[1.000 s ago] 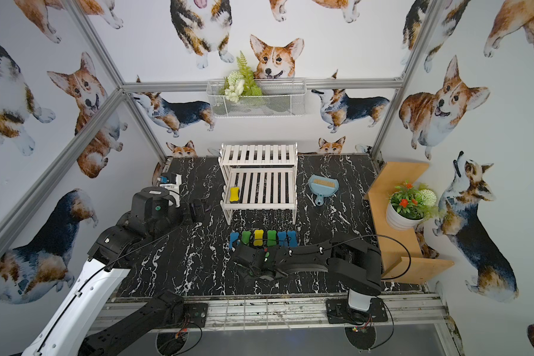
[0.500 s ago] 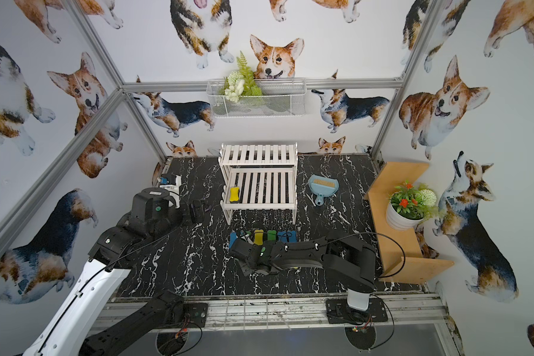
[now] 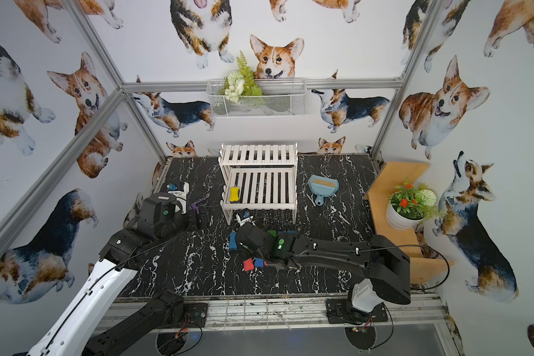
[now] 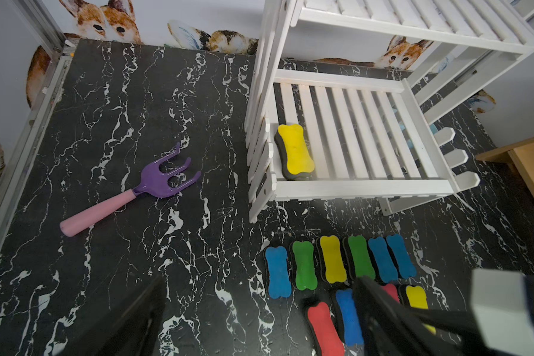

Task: Remove the whiteboard erasers from the shelf
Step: Place the whiteboard eraser at the center of the board, then pick up the whiteboard eraser from the shelf.

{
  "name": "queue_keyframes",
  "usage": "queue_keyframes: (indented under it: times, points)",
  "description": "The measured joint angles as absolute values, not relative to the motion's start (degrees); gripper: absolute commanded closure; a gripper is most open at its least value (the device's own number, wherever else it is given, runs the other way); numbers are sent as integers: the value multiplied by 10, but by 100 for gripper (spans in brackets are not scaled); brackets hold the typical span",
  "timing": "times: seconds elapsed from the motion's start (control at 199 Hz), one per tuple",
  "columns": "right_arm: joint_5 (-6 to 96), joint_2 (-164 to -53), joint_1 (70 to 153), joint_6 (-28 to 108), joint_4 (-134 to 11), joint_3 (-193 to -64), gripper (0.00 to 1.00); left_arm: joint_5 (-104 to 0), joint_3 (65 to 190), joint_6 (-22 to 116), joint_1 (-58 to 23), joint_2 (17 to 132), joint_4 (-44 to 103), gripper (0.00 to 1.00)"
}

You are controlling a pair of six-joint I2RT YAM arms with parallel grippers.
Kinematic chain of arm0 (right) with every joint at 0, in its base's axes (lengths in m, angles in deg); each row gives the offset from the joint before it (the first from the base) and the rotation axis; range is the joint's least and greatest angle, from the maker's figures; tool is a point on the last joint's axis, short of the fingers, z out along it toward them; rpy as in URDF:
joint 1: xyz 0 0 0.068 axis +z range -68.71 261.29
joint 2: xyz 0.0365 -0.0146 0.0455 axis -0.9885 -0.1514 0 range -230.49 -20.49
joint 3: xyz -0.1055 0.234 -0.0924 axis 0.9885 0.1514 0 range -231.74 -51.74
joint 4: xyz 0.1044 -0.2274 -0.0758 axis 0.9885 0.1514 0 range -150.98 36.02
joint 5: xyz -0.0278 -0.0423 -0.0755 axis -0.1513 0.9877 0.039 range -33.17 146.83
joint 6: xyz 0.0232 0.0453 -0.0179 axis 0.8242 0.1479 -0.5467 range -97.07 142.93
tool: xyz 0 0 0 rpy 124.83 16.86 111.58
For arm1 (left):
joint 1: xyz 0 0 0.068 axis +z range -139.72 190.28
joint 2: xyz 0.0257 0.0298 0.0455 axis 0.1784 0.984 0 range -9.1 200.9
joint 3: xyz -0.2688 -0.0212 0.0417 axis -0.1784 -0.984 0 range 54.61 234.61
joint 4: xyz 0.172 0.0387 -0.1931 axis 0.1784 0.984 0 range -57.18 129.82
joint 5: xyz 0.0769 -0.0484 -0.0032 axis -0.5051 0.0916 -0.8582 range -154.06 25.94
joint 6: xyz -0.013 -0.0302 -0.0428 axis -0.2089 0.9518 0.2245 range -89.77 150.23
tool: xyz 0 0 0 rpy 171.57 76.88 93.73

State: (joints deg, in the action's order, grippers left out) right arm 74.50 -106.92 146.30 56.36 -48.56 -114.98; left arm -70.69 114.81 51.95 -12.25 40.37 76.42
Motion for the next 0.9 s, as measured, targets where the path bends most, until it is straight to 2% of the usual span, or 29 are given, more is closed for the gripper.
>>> queue_keyframes:
  times: [0.135,0.336,0.597,0.903]
  points:
    - [750,-1089,1415,543,-489,-1200,38,-703,1147,527,-122,401,759,1]
    - [772,-1185,1388,524,-491,-1310,29,-732,1158,531,-122,382,767,1]
    - [819,-1317,1369,517,-445,-1456,25,-758,1180,531,-122,368,784,1]
    - [831,-1349,1358,511,-426,-1482,25,-768,1184,530,-122,364,800,1]
